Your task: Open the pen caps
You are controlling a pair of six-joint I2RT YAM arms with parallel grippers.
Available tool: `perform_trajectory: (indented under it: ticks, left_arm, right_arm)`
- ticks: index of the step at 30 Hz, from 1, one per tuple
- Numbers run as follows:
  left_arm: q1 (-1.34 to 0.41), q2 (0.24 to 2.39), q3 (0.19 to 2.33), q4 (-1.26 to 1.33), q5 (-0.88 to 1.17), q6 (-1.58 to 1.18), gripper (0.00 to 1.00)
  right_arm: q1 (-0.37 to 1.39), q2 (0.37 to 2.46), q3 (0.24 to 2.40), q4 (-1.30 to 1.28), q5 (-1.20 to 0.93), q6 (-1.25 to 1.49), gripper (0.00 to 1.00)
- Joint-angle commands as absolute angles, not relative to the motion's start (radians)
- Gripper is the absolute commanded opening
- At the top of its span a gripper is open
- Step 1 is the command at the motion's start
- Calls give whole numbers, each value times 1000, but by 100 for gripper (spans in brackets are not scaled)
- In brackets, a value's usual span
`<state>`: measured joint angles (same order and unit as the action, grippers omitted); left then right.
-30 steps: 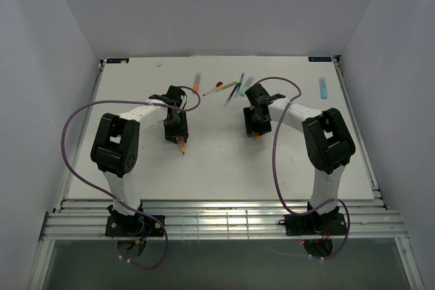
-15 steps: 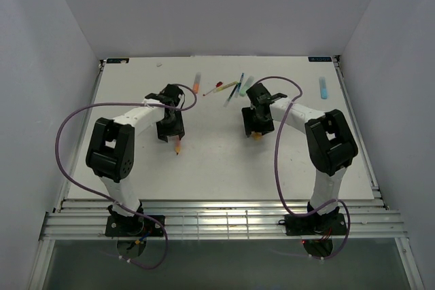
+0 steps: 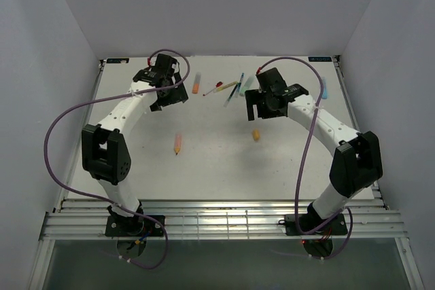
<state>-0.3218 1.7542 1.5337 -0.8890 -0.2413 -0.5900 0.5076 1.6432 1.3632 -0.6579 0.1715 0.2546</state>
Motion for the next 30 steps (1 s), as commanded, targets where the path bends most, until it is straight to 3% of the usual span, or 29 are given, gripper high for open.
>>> perform_trajectory:
  ticks: [1, 8, 12, 20, 30]
  left_arm:
    - [-319, 1818, 1656, -861, -203, -545, 98]
    - [-319, 1966, 1830, -760, -91, -401, 98]
    - [-316, 2039, 1897, -695, -60, -316, 91]
    - [-307, 2167, 1976, -507, -2, -197, 81]
    - [-284, 2448, 2287, -463, -2, -166, 81]
  right_arm:
    - [486, 1569, 1390, -683, 204, 256, 90]
    - [439, 1569, 1359, -672, 11, 275, 90]
    - [439, 1563, 1359, -680, -69, 256, 90]
    - [437, 1517, 1321, -693, -98, 232, 90]
    - [437, 1442, 1249, -718, -91, 226, 90]
